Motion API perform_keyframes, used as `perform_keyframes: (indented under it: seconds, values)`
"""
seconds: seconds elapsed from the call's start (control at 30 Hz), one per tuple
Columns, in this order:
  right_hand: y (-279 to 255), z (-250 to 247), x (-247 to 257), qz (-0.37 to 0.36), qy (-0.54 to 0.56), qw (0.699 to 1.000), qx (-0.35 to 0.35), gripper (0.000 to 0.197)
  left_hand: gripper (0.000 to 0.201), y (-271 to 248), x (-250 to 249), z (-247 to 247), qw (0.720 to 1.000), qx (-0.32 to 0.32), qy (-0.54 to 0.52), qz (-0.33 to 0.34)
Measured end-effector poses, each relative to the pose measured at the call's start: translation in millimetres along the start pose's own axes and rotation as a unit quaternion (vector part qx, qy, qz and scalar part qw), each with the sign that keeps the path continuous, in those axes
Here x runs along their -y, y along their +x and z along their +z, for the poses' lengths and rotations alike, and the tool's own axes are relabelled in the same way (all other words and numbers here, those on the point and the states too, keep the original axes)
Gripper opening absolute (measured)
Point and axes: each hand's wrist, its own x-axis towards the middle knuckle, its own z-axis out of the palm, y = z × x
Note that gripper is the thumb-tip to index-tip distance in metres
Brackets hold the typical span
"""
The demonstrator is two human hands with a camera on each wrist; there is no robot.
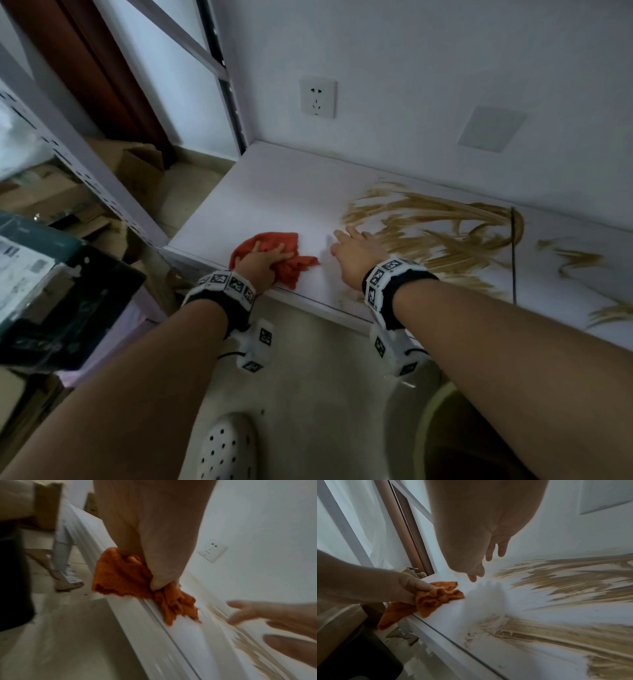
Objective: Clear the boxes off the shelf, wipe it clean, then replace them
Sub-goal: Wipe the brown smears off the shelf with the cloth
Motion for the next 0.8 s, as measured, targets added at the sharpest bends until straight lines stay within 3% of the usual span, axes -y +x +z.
perform_keyframes:
  seconds: [0.1, 0.17, 0.27, 0.6, 0.8]
  values:
    - [-5, 0, -5, 0.011, -0.005, 1.000, 0.017, 0.055, 0.069, -4, 28, -1, 0.987, -0.088, -0.069, -0.111]
    - [-7, 0, -12, 0.019, -0.005, 0.999, 0.027, 0.054, 0.067, 0, 30, -7, 0.977, -0.091, -0.084, -0.174]
    - [-8, 0, -22, 0.031, -0.014, 0.998, 0.045, 0.055, 0.067, 13, 14, -17, 0.979, -0.060, -0.060, -0.187]
    - [-4, -6, -19, 0.028, -0.011, 0.999, 0.021, 0.048, 0.063, 20, -64, -1, 0.999, 0.028, 0.035, 0.009]
    - [-18, 1, -12, 0.020, 0.016, 0.999, 0.033, 0.051, 0.064, 5, -17, 15, 0.991, 0.035, 0.006, 0.129]
